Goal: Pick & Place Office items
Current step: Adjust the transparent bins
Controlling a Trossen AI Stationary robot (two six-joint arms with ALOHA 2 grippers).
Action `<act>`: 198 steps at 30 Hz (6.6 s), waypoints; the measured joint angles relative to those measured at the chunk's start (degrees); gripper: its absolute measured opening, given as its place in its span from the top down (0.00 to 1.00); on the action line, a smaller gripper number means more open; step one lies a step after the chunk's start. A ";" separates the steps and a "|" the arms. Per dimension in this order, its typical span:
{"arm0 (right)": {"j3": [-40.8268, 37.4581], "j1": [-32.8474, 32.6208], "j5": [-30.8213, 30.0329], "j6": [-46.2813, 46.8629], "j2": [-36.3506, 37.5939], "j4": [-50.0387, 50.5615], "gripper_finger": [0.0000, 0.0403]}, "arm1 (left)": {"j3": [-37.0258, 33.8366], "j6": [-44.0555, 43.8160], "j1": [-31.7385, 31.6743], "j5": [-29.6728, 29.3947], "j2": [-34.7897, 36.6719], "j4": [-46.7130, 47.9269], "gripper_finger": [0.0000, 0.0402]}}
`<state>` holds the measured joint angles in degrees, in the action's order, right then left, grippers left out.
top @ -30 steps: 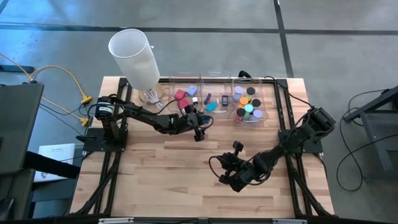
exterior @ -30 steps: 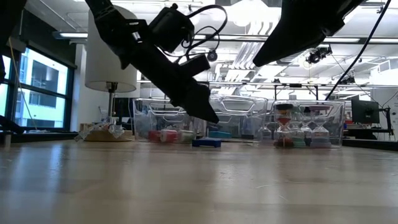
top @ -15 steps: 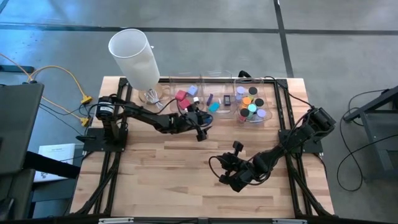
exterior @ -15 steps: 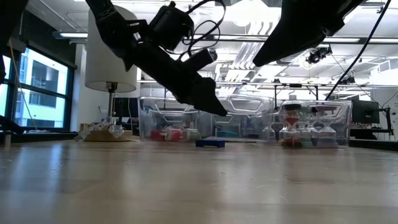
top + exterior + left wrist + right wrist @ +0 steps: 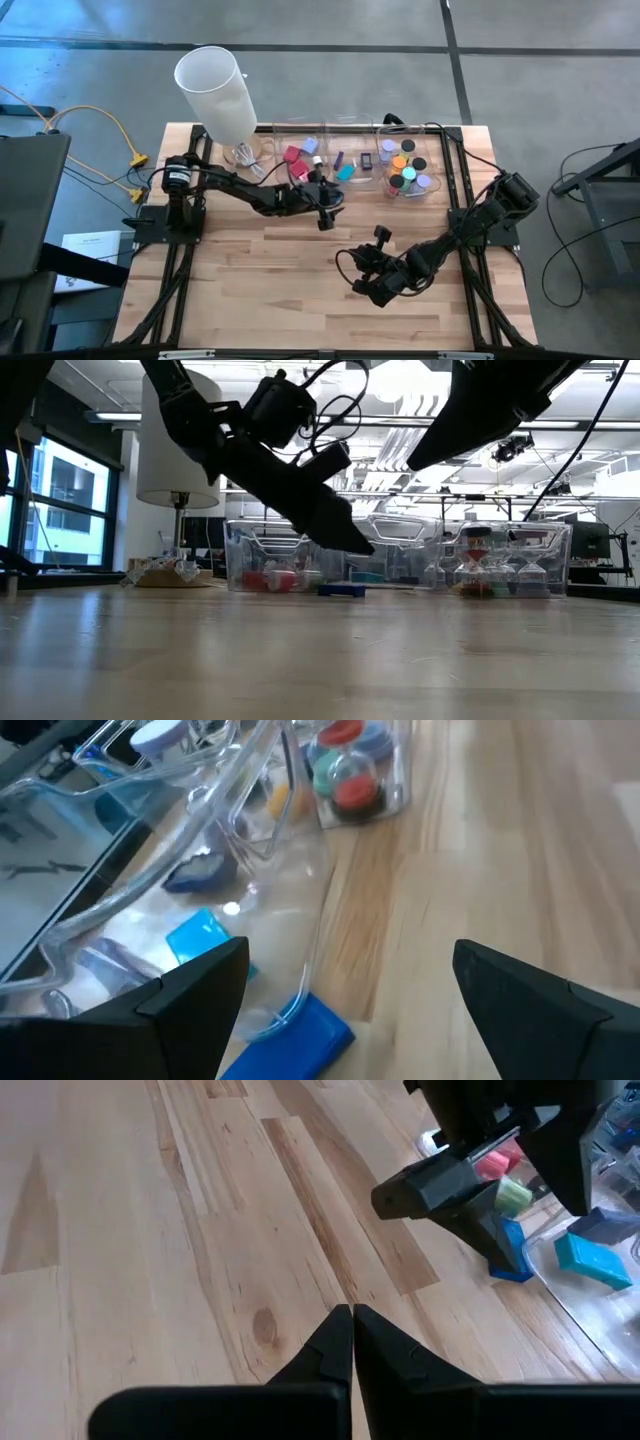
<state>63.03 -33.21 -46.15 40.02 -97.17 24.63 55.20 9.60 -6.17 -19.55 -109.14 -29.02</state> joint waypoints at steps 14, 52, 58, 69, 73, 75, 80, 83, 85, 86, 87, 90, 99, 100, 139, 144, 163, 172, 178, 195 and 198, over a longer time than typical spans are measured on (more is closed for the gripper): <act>0.01 -0.04 0.30 0.56 0.00 0.64 0.99 | -0.09 1.12 0.77 -13.37 0.42 15.81 0.14; 0.01 -0.72 1.73 3.29 0.00 0.49 0.99 | -0.35 -2.61 3.22 -9.48 8.76 34.97 0.14; 0.00 -0.72 1.73 3.29 0.00 0.49 0.99 | -0.35 -0.34 6.07 -9.77 8.79 35.82 0.14; -0.01 -0.70 1.75 3.29 0.00 0.49 0.99 | -0.26 4.38 8.85 -13.34 8.83 32.43 0.14; -0.01 -0.70 1.75 3.29 0.00 0.49 0.99 | -0.24 7.57 8.84 -11.55 8.83 28.28 0.14; -0.01 -0.70 1.75 3.28 0.00 0.49 0.99 | -0.24 8.18 8.38 -10.05 8.83 26.44 0.14; 0.01 -0.66 1.75 3.22 0.00 0.49 0.99 | 0.78 3.84 5.08 -6.69 8.83 26.24 0.14; -0.01 -0.66 1.75 2.87 0.00 0.49 1.00 | 1.89 2.12 3.49 -4.89 8.87 26.22 0.14; -0.01 -0.53 1.75 2.73 0.00 0.47 1.00 | 2.98 1.65 3.23 -4.03 8.87 26.24 0.14; -0.01 -0.52 1.75 2.42 0.00 0.48 1.00 | 3.66 1.63 3.20 -4.05 8.87 26.24 0.14; 0.01 -0.52 1.76 2.34 0.00 0.47 1.00 | 4.32 1.62 3.19 -4.06 8.87 26.17 0.14; 0.00 -0.42 1.78 2.19 0.00 0.47 1.00 | 6.09 1.52 2.92 -4.63 8.87 26.22 0.14; 0.00 -0.44 2.69 2.19 0.00 0.46 0.99 | 7.93 -3.09 -1.76 -3.67 8.87 29.69 0.14; 0.00 -0.44 2.69 2.19 0.00 0.46 0.99 | 7.96 -3.42 -2.17 -2.96 8.52 29.47 0.14; -0.01 -0.81 2.82 1.76 0.00 0.53 0.99 | 17.03 0.51 -3.24 4.94 -0.42 28.81 0.14; -0.01 -0.83 2.82 1.78 0.00 0.67 0.99 | 17.03 6.38 -3.04 5.24 -0.42 35.61 0.14; -0.01 -0.92 2.86 2.17 0.00 0.91 0.99 | 17.29 7.29 -8.52 19.48 -2.58 34.08 0.14; -0.01 -0.92 3.05 1.98 0.00 1.29 1.00 | 17.22 9.00 -8.81 19.89 -3.97 34.46 0.14; -0.01 -0.92 3.06 1.98 0.00 1.53 1.00 | 17.09 8.58 -8.32 19.41 -2.68 35.57 0.14; -0.01 -0.92 3.26 3.31 0.00 1.71 0.99 | 16.85 8.36 -5.10 14.51 2.86 40.74 0.14; -0.01 -0.92 3.26 3.30 0.00 1.75 0.99 | 16.86 8.37 -5.14 14.45 2.86 40.72 0.14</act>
<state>63.02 -34.13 -42.89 43.32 -97.17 26.38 72.06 17.97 -11.31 -5.09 -106.28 11.70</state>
